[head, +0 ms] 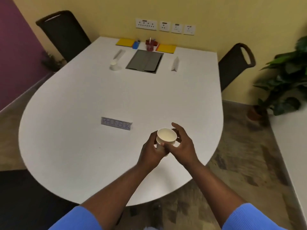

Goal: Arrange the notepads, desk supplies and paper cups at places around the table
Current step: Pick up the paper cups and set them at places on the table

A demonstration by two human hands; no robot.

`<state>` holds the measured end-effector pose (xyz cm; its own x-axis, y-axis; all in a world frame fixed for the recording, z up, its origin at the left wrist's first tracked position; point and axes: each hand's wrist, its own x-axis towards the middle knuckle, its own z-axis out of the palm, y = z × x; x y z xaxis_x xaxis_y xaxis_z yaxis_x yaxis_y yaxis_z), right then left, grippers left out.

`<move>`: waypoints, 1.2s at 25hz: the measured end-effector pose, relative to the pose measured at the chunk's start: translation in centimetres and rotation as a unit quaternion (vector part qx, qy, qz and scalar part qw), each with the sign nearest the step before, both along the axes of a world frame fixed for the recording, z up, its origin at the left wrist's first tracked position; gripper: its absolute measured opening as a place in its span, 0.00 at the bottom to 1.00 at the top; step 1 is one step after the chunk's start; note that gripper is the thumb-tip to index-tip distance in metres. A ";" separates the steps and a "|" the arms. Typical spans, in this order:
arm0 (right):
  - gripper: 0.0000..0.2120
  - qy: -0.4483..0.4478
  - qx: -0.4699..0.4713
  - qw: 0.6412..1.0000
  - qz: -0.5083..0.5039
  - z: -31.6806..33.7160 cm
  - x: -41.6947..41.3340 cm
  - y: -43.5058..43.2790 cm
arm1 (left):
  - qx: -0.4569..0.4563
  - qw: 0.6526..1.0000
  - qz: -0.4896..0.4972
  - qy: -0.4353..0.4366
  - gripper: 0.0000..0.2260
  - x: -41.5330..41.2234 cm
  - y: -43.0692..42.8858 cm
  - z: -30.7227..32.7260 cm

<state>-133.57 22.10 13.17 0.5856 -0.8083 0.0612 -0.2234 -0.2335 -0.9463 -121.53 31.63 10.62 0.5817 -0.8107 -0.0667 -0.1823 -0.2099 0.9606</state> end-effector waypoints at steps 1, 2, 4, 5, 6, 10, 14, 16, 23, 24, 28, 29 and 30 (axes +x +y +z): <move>0.38 -0.002 0.003 1.000 -0.001 -0.3 1.3 -1.2 | 0.006 1.000 0.012 -0.007 0.28 1.2 -0.9 -0.4; 0.38 -0.003 0.002 1.000 0.003 -0.5 2.6 -2.4 | 0.009 1.000 0.028 -0.008 0.31 2.3 -1.6 -0.9; 0.37 -0.004 0.001 1.000 0.017 -1.0 4.8 -4.4 | 0.030 0.998 0.055 -0.010 0.35 4.3 -2.5 -1.9; 0.36 -0.003 0.002 1.000 0.022 -1.2 5.7 -5.4 | 0.043 0.997 0.065 -0.014 0.36 5.0 -2.9 -2.3; 0.35 0.001 0.008 1.000 0.023 -1.3 6.4 -6.2 | 0.056 0.995 0.076 -0.016 0.36 5.5 -2.9 -2.6; 0.35 0.021 0.032 0.999 0.024 -3.0 9.9 -9.9 | 0.088 0.988 0.128 -0.014 0.32 7.9 -3.3 -4.1; 0.38 0.051 0.025 0.997 0.042 -6.6 13.4 -13.7 | 0.110 0.975 0.193 -0.004 0.31 9.1 -4.2 -6.2; 0.39 0.071 0.013 0.996 0.044 -9.1 15.3 -15.6 | 0.124 0.967 0.223 -0.008 0.32 9.3 -4.7 -7.6; 0.40 0.114 -0.020 0.991 0.071 -17.4 20.5 -20.2 | 0.146 0.949 0.280 -0.009 0.32 9.9 -5.7 -12.4; 0.41 0.121 -0.025 0.989 0.077 -18.0 20.8 -20.5 | 0.147 0.947 0.284 -0.008 0.32 9.9 -5.9 -12.7; 0.41 0.142 -0.026 0.983 0.111 -19.7 21.3 -21.0 | 0.148 0.943 0.298 0.004 0.33 9.9 -6.8 -13.7; 0.42 0.144 -0.023 0.982 0.116 -19.9 21.4 -21.0 | 0.147 0.943 0.300 0.006 0.33 9.9 -7.0 -13.7; 0.42 0.146 -0.021 0.982 0.120 -20.0 21.5 -21.1 | 0.144 0.943 0.300 0.008 0.33 10.0 -7.2 -13.6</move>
